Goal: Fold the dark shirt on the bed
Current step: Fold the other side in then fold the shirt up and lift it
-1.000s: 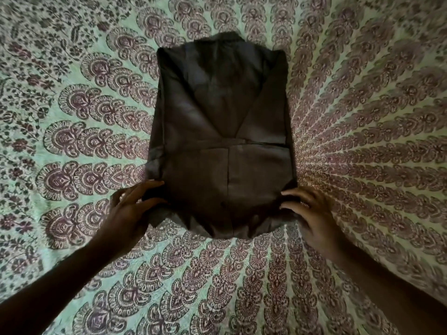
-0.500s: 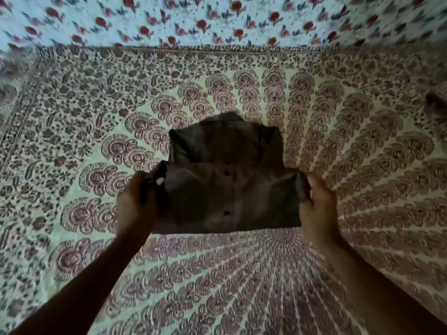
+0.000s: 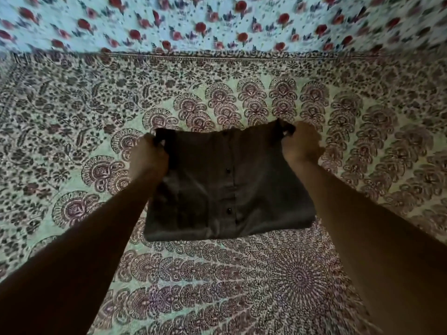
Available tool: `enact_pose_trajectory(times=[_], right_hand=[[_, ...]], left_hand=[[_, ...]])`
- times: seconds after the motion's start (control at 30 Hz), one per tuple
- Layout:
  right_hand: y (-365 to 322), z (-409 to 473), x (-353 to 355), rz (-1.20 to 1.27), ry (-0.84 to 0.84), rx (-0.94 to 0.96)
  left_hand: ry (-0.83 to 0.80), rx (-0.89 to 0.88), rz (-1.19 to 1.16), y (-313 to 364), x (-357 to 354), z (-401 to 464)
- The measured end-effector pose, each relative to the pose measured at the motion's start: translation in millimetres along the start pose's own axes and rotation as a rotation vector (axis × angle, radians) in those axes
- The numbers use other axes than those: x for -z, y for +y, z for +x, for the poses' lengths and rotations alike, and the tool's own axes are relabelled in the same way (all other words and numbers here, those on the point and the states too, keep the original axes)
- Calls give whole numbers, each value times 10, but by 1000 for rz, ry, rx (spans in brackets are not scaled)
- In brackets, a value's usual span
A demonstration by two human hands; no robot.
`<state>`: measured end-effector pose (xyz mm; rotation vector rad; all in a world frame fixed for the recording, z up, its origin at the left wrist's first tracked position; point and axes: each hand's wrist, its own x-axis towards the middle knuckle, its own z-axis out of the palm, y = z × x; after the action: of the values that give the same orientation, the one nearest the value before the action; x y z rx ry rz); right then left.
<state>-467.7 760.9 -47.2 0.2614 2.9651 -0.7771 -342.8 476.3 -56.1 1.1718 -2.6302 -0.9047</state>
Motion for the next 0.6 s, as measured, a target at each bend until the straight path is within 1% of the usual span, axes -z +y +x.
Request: enact_pose_trajectory(times=[0.07,0.1,0.13,0.2,0.23,0.27,0.3,0.33,0.37,0.4,0.43,0.53,0.6], right_hand=[[-60,14,-84,-52,-22,-58],[-76,-31,-106,-84,9,-48],[-67,-128,-142,-147,70,6],[-11,-438,-228,-232,247,232],[25,-608,-295,-218,277,382],[56,-777,-370,-198,240,531],[93,-909,-454,-207,135,663],[141,-997,-542,-264,7,760],[191,-1032,-614,-351,-101,816],[231,-1013,-669,-416,-157,835],[262,-947,-698,-454,-172,816],[299,-670,-726,-516,-153,700],[320,-501,-730,-539,-147,640]], left_hand=[[-35,22,75,11,-44,60],[-19,3,104,19,-44,59],[19,-38,151,32,-35,19],[113,-195,241,28,-39,-163],[132,-326,259,28,-52,-316],[109,-478,276,7,-90,-487],[54,-620,316,-41,-153,-645],[-25,-718,372,-107,-233,-764],[-96,-763,430,-178,-317,-829],[-137,-772,475,-238,-387,-840],[-151,-762,505,-289,-447,-801],[-120,-673,559,-348,-532,-643],[-114,-607,537,-387,-581,-577]])
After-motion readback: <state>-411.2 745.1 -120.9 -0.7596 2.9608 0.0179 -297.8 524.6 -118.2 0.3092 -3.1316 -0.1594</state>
